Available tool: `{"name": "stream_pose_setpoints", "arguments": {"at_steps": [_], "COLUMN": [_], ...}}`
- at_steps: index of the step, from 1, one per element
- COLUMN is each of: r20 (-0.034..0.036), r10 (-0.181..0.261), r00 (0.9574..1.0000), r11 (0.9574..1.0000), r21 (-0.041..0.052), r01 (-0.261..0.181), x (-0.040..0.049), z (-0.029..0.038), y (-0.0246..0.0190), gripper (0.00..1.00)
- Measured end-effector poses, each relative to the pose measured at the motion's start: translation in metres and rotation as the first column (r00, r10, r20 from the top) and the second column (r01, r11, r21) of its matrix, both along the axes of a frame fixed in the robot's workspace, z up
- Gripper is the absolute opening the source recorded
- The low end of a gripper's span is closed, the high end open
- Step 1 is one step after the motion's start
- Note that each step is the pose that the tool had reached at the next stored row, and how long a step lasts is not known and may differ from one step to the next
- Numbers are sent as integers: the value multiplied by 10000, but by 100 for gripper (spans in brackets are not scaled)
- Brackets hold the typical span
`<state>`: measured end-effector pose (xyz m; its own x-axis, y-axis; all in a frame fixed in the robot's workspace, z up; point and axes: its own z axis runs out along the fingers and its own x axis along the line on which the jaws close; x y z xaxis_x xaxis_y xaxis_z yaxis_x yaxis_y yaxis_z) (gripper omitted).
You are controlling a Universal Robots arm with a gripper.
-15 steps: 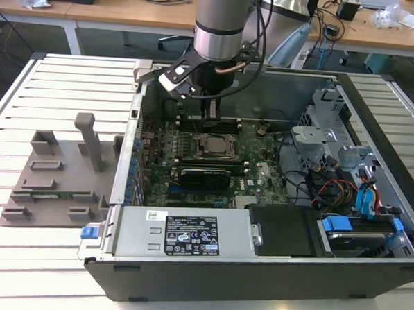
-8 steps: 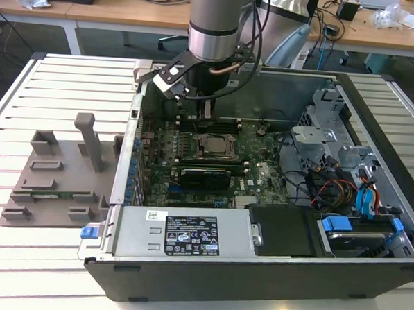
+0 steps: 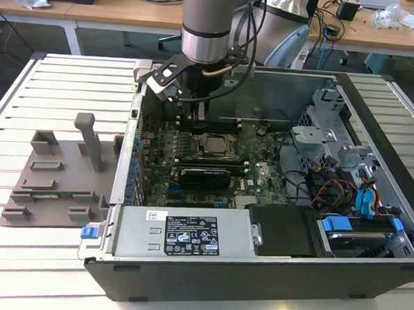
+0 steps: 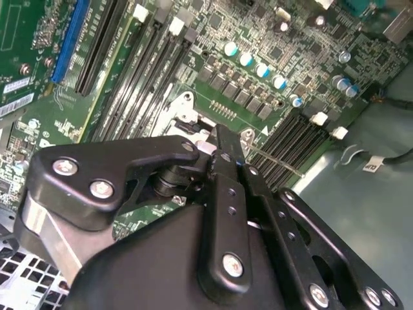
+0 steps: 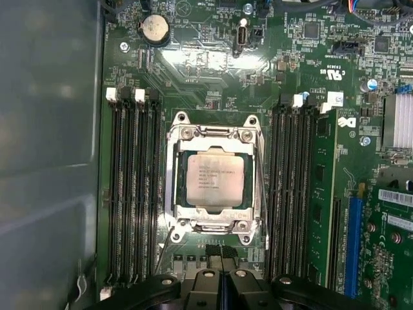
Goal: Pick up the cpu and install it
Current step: 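Close the cpu cover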
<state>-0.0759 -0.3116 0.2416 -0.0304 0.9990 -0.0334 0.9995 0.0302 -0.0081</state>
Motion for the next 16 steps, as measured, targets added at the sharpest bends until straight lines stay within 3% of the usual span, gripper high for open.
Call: {"name": "stream_pose_setpoints", "arguments": {"at_steps": [5,16], "r20": [0,-12], "r10": [-2,-2], "r00": [10000,10000], "r11": [10000,10000], "r21": [0,1], "r01": [2,2], "x": [94,216], "z": [-24,-285], "y": [0,0], "gripper": [11,11]}}
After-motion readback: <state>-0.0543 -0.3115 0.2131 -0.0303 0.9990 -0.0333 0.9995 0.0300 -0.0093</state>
